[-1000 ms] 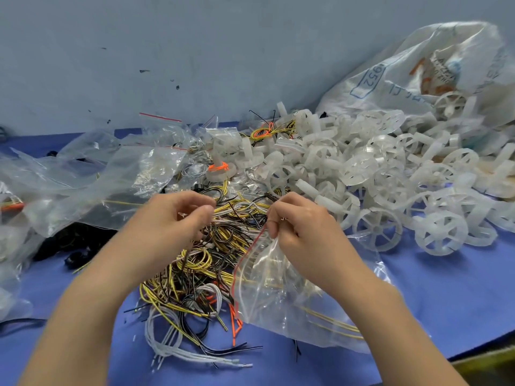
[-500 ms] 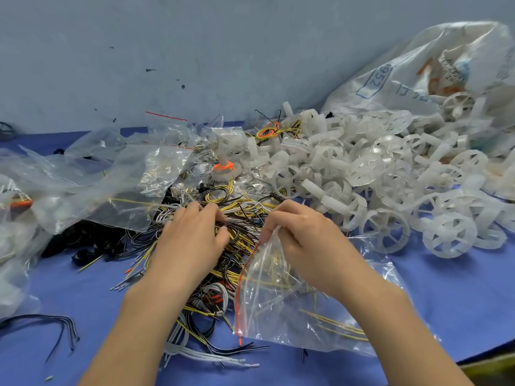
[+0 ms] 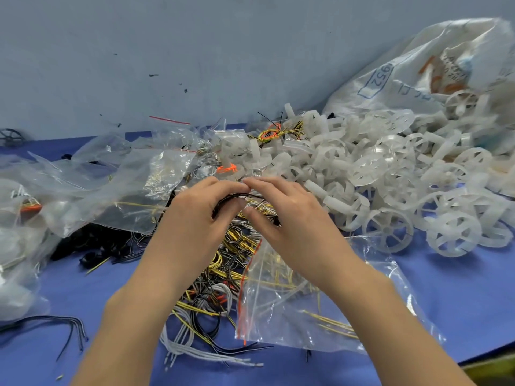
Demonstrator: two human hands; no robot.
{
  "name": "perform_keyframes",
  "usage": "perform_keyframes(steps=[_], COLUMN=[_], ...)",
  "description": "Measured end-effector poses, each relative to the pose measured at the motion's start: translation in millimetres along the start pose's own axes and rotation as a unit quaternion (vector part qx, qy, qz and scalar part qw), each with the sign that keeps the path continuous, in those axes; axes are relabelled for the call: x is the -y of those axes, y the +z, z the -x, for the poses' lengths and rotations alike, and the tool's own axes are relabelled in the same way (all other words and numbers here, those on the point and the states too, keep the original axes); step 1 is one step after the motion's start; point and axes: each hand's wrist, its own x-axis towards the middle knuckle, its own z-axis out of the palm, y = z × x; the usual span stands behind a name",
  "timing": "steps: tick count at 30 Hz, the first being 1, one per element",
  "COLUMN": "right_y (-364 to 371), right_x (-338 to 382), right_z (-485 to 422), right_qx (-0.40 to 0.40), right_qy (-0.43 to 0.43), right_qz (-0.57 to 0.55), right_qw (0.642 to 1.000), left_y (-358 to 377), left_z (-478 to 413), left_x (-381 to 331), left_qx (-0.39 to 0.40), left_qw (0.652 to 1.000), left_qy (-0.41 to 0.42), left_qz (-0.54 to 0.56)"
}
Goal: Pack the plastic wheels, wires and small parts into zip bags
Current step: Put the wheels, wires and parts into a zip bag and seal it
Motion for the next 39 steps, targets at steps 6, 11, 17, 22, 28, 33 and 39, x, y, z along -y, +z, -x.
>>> perform_keyframes(steps=[6,11,17,22,28,33,39], right_y=[-4.1,-8.6,-18.7,-11.0,-8.5,-4.5,5.0], right_x=[0.0,-10.8,-21.1,-14.8,-12.3,-6.6,12.4], right_z=[-6.0,-7.0,-9.8,-7.3,-5.2,-5.7,-4.8], right_qx=[-0.055,-0.164,-0.241,-0.233,-0.227,-0.235,-0.144], right_qy=[-0.016,0.036,0.117,0.133,0.161,0.174,0.116], right_qz=[-0.041,-0.115,-0.229,-0.214,-0.195,-0.215,-0.367], right_qw=[0.997,0.979,0.936,0.939,0.941,0.932,0.912], left_y=[0.6,1.7,9.7,17.5,5.9,17.9,28.2], left_z=[0.3,5.0,6.5,4.4,-5.8,-1.3,-2.4], left_x=[-7.0,0.9,-4.3,-18.4,-14.9,-16.4,-23.8], left_qx=[-0.039,0.022,0.07,0.046,0.045,0.014,-0.031], left_qw=[0.996,0.987,0.946,0.886,0.763,0.807,0.816], left_qy=[-0.031,-0.098,-0.148,-0.212,-0.287,-0.276,-0.273], left_qz=[0.072,0.129,0.279,0.41,0.578,0.522,0.509])
